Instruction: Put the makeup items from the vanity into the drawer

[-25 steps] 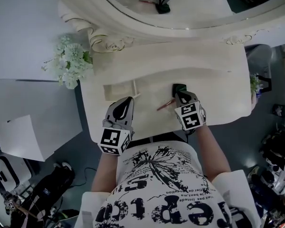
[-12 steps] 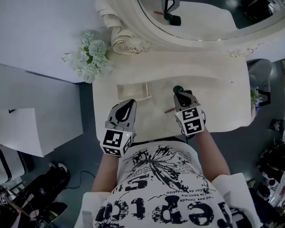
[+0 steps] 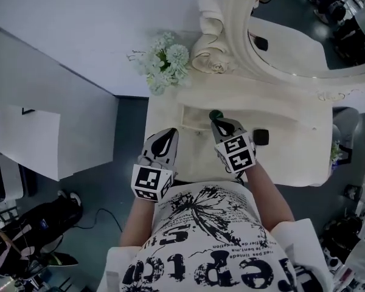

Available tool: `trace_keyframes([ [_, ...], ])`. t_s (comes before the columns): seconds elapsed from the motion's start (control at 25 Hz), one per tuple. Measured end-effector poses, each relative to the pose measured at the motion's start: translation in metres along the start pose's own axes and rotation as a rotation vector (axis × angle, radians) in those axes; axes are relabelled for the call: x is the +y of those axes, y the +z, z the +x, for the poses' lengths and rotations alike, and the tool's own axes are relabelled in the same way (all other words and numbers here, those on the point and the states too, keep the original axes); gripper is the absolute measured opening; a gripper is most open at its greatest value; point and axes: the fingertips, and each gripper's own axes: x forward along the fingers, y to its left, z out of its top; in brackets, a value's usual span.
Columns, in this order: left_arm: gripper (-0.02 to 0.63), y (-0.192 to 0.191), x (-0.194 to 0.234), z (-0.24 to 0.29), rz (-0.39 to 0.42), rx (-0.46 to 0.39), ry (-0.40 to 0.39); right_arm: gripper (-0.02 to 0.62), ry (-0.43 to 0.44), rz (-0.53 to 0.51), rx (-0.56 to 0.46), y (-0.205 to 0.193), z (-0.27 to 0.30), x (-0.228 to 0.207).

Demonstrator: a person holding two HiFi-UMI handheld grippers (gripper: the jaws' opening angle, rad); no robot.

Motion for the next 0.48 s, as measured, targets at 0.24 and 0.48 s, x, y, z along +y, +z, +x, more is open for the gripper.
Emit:
trace_keyframes([
  [0.24,0.019,-0.004,0.023,-0.017,-0.019,-0.001,0.039,0.029,0.052,0.008,0.025,0.009,0.025,0.026],
  [0.48,0.019,-0.004,0.027,-0.021,-0.027,0.0,0.045,0.253,0.086,0.023,0.055,0.005,0.032,0.037],
])
